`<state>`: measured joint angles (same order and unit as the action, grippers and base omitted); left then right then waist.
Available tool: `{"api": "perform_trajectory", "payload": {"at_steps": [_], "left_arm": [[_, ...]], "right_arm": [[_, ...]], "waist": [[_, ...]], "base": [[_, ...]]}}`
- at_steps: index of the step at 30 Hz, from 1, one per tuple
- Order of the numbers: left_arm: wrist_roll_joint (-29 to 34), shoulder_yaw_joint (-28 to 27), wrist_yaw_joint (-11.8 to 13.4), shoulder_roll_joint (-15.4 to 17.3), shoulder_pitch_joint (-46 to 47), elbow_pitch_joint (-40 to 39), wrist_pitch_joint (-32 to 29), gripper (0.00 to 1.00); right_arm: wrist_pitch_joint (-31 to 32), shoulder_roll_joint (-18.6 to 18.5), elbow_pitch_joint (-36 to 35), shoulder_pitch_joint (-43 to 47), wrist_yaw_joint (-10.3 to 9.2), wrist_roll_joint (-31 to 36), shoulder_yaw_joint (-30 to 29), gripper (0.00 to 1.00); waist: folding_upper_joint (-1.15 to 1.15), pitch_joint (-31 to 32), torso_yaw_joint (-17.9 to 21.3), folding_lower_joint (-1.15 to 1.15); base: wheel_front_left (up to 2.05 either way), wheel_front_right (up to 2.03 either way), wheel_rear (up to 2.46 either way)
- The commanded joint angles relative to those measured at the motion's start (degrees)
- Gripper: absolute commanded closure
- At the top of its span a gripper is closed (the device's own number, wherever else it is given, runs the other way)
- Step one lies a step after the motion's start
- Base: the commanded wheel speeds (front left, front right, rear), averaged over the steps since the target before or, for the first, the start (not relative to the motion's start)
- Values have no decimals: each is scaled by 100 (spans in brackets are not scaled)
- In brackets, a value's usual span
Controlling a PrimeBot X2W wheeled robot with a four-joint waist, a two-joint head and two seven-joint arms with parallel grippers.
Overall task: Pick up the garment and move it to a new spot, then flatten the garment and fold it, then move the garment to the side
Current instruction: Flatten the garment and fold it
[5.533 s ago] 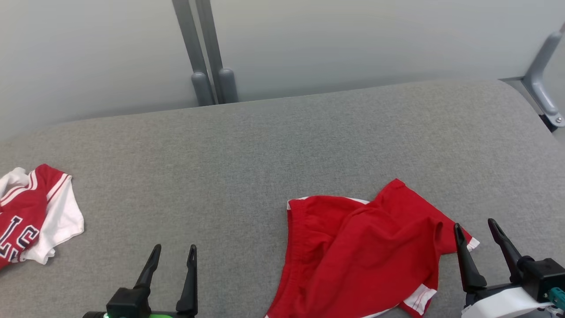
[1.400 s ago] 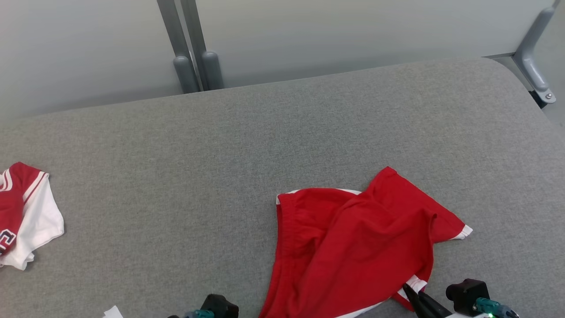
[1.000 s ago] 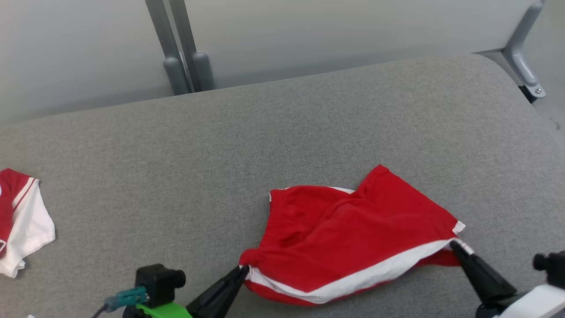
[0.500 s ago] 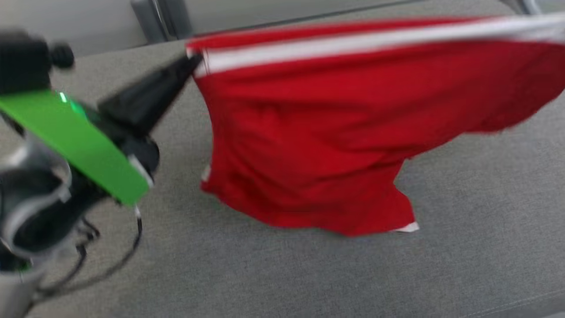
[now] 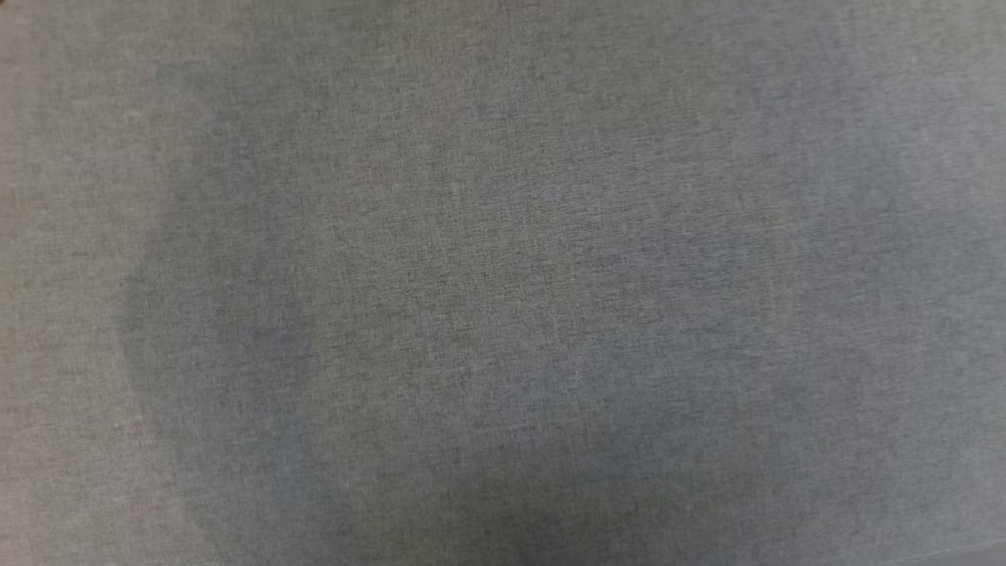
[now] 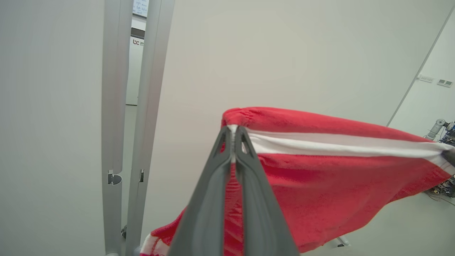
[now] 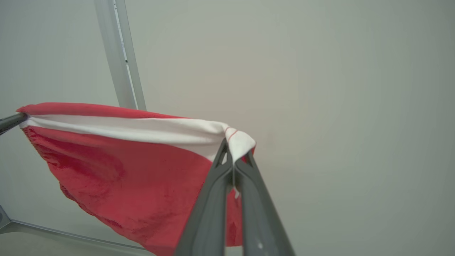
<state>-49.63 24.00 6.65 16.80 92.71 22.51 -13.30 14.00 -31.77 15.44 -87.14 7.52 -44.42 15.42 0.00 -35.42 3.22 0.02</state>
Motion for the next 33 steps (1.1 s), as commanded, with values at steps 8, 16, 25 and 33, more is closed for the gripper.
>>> {"api": "perform_trajectory", "payload": {"at_steps": [8, 16, 25, 33], "left_arm": [[-12, 209, -937, -52, -788, 1170, 797, 100], [-514, 673, -1359, 288, -3392, 486, 850, 100], [-828, 1063, -697, 1148, -7345, -1963, 1103, 100], [-1335, 1007, 437, 1368, -9989, -3966, 1597, 100]], "right_arm": [[-796, -218, 242, 821, -3, -1040, 1161, 100], [-1624, -1336, -775, 3146, -3, -2265, 1962, 100], [-2630, -2677, -1834, 6052, -6, -2944, 2639, 100], [-2926, -3085, -2509, 8429, -6, -3134, 2543, 100]], "waist": [[0, -350, -211, -2], [0, 367, -223, -2], [0, 1838, -204, -2], [0, 2532, -164, -2]], "base": [[0, 0, 0], [0, 0, 0], [0, 0, 0], [0, 0, 0]]}}
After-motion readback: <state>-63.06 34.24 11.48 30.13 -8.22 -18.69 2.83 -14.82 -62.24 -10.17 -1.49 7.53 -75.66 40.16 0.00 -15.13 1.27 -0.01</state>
